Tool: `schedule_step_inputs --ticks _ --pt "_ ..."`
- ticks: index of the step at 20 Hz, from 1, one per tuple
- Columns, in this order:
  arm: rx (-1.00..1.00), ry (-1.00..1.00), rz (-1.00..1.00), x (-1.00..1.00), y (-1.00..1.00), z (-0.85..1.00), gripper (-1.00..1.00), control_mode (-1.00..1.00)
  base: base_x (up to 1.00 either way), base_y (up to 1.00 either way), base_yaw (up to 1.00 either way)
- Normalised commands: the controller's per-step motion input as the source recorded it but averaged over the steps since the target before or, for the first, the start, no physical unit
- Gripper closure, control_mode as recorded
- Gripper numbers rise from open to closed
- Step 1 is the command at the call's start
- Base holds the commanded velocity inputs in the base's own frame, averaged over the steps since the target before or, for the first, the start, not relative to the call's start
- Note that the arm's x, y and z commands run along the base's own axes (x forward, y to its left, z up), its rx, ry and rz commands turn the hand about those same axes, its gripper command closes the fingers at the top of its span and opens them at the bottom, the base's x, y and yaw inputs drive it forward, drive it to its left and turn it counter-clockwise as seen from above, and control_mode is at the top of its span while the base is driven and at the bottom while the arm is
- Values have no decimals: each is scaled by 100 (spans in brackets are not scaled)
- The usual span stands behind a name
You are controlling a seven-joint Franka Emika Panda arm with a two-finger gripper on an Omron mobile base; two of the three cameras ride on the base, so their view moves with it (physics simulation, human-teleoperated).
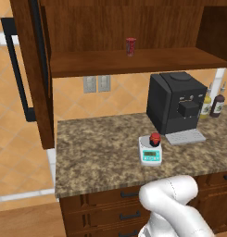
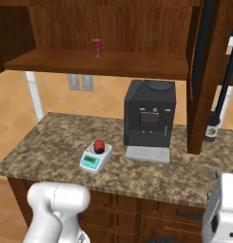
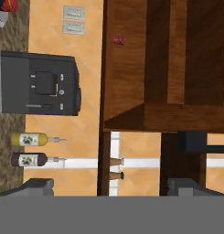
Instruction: Pick the jam and place it on the digital scale for weighing, and close the cabinet.
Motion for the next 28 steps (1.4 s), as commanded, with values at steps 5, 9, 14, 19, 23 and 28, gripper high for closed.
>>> schedule_step_inputs --ticks 5,9,14,19,23,28 --pt "6 2 1 32 -60 0 -100 -100 0 0 0" --pt "1 3 3 48 -38 -1 -100 -100 0 0 0" --pt "1 3 5 74 -11 -3 -100 -100 0 0 0" --pt "2 8 11 98 0 -1 -100 -100 0 0 0" --pt "3 4 18 100 0 2 -100 -100 0 0 0" --pt "1 1 18 87 0 11 -100 -100 0 0 0"
